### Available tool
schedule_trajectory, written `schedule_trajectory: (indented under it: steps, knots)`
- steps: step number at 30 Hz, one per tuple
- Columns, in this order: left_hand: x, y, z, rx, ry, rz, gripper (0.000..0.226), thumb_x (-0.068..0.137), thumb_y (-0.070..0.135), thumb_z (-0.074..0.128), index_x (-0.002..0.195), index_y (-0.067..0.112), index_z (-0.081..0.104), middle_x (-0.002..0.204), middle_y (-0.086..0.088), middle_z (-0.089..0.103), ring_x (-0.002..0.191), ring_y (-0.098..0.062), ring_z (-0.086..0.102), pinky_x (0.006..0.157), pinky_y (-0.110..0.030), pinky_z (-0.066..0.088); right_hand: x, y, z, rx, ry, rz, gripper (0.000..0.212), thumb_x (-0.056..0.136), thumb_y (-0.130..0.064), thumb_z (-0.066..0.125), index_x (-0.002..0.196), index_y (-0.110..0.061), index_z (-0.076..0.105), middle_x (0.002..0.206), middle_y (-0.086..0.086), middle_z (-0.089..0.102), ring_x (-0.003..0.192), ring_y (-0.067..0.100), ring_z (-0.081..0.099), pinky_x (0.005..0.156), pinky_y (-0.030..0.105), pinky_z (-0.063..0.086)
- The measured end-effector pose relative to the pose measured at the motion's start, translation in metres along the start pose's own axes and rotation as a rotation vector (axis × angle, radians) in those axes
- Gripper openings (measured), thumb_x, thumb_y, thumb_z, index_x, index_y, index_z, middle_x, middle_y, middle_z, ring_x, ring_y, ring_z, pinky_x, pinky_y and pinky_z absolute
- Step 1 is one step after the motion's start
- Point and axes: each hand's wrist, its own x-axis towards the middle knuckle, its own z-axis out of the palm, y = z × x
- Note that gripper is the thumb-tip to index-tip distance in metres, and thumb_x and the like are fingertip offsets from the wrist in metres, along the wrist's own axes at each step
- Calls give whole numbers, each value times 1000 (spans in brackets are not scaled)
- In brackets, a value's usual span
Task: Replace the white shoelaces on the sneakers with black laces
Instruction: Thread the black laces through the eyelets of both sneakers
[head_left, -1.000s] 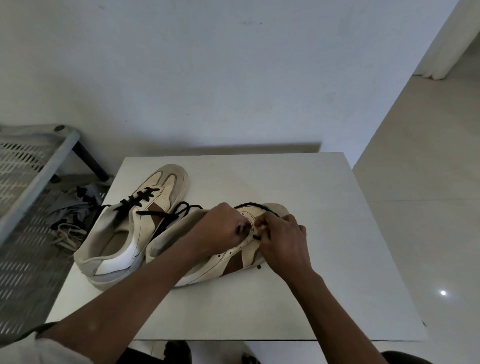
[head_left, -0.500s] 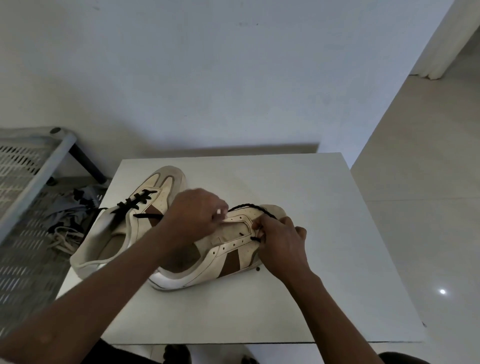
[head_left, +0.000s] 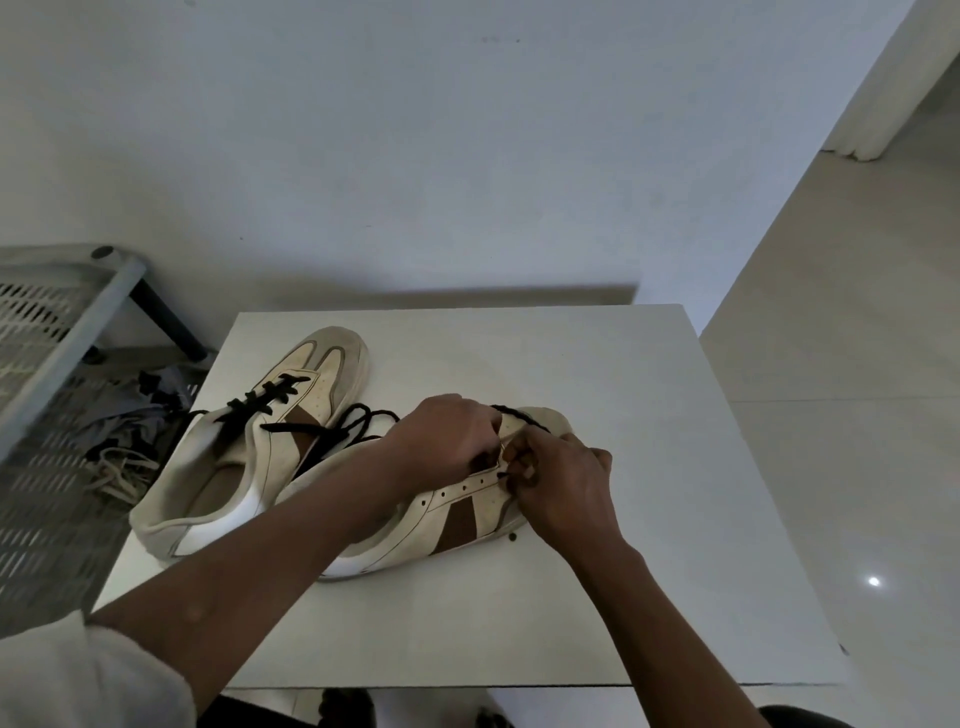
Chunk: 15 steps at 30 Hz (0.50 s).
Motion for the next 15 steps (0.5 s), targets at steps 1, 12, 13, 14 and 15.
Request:
schedule_trajectory:
  steps: [1, 12, 13, 14, 15]
  knots:
    - [0, -1, 2, -23, 28, 8, 17, 85, 16, 54, 85, 10, 70, 85, -4, 58, 77, -20, 53, 64, -27, 33, 0, 1, 0, -15, 1, -3, 23, 81, -18, 64, 100, -29, 61, 95, -12, 64, 99, 12, 54, 82, 30, 23]
    - [-15, -20, -2, -298, 385, -233, 24, 84, -8, 55, 79, 15, 50, 84, 0, 51, 70, -19, 55, 62, -38, 50, 0, 2, -2, -44, -63, -25, 36, 82, -30, 61, 117, -34, 53, 115, -20, 54, 112, 6, 50, 89, 35, 28]
    - [-16, -23, 1, -313, 422, -283, 23, 85, -8, 55, 79, 14, 51, 82, -1, 52, 70, -21, 58, 61, -41, 52, 0, 1, -2, -48, -72, -32, 38, 82, -30, 61, 119, -35, 53, 118, -20, 53, 113, 6, 49, 90, 36, 28]
    - [-17, -25, 1, -349, 466, -356, 21, 87, -8, 53, 82, 12, 52, 80, -3, 54, 70, -21, 61, 58, -41, 55, -1, 0, -1, -59, -82, -35, 39, 83, -31, 60, 121, -35, 53, 119, -20, 53, 114, 6, 49, 91, 36, 28]
    - [-16, -27, 1, -411, 522, -437, 19, 90, -6, 51, 84, 12, 51, 80, -5, 56, 69, -20, 64, 53, -38, 57, -1, -1, 0, -69, -89, -35, 39, 83, -32, 61, 121, -35, 53, 120, -19, 53, 114, 6, 49, 92, 37, 28]
